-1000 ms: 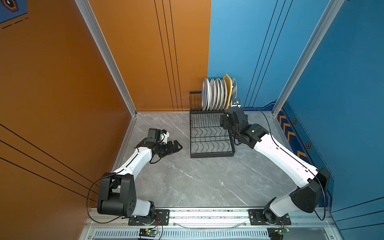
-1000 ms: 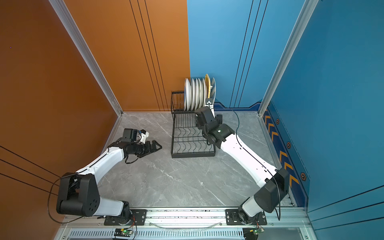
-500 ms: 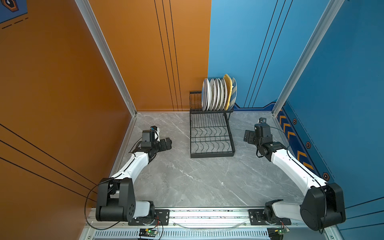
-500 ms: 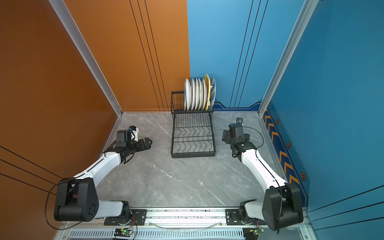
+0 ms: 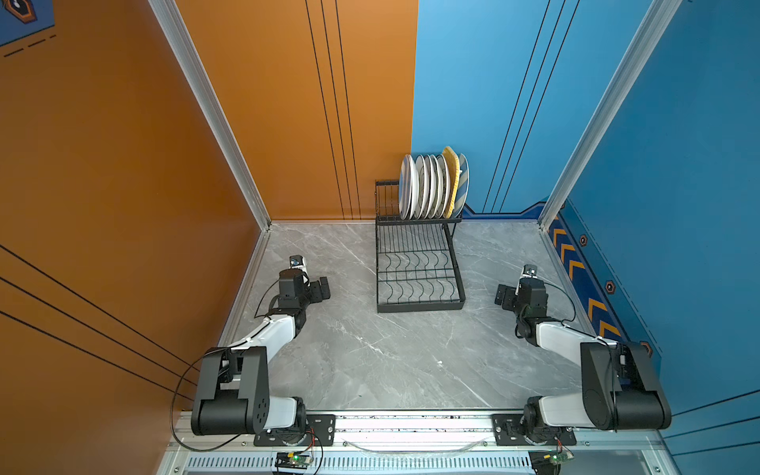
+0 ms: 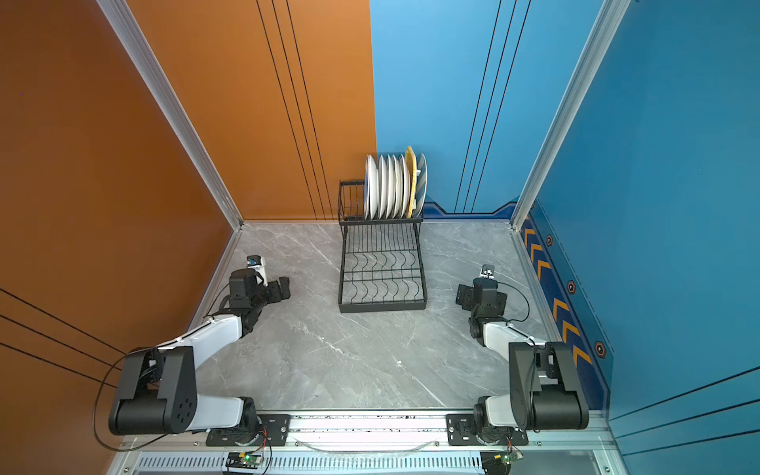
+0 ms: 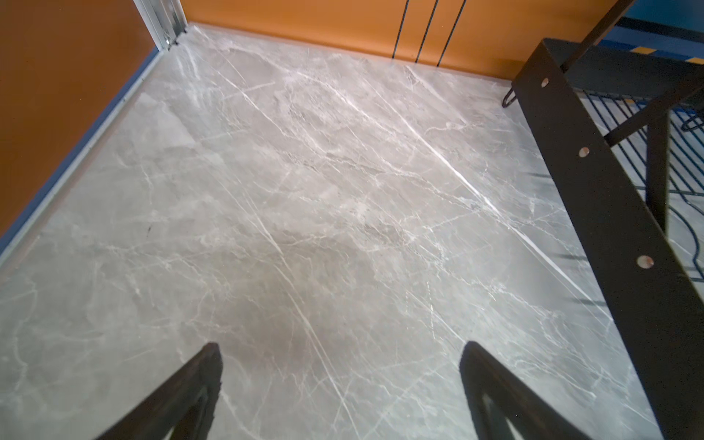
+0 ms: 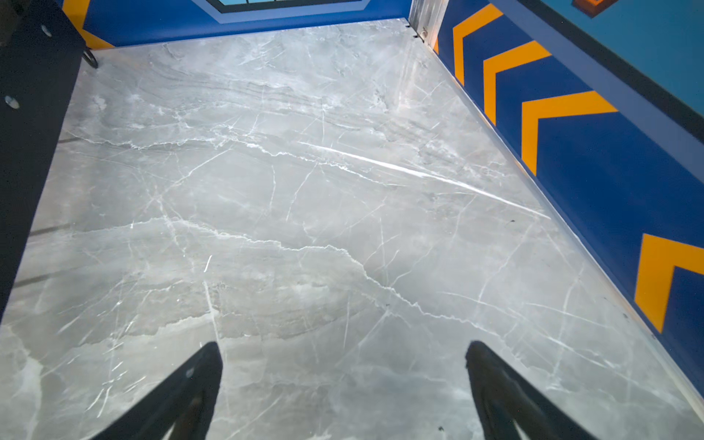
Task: Load plates into a dish rack
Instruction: Reset both arms
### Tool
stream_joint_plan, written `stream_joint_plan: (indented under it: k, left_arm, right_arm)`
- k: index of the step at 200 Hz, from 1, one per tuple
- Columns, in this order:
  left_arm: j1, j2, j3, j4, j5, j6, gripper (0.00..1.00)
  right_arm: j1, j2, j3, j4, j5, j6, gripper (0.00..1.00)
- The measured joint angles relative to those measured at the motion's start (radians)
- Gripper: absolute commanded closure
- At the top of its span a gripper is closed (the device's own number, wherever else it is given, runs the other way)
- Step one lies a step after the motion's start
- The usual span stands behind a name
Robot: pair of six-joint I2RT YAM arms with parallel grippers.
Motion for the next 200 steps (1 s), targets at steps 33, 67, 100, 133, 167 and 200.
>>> stream_joint_plan:
  k: [33, 67, 100, 133, 167, 200]
  left_arm:
    - [0.0, -0.002, -0.116, 0.157, -0.04, 0.04, 0.02]
    - [0.002, 0.001, -0.18, 0.278, -0.078, 0.056, 0.02]
    - [0.005, 0.044, -0.204, 0.413, -0.096, 0.055, 0.02]
    - [0.005, 0.069, -0.223, 0.473, -0.096, 0.057, 0.02]
    - [0.005, 0.089, -0.229, 0.54, -0.096, 0.067, 0.02]
    - [0.005, 0.101, -0.248, 0.576, -0.096, 0.067, 0.02]
  right_arm:
    - [0.0, 0.012, -0.004, 0.1, -0.027, -0.014, 0.0]
    - [0.009, 0.053, -0.065, 0.291, -0.046, -0.025, 0.0]
    - [0.049, 0.124, -0.116, 0.4, -0.045, -0.055, 0.0]
    - [0.057, 0.126, -0.123, 0.462, -0.034, -0.068, 0.0]
    - [0.058, 0.126, -0.123, 0.483, -0.03, -0.072, 0.0]
    - [0.055, 0.126, -0.123, 0.483, -0.031, -0.072, 0.0]
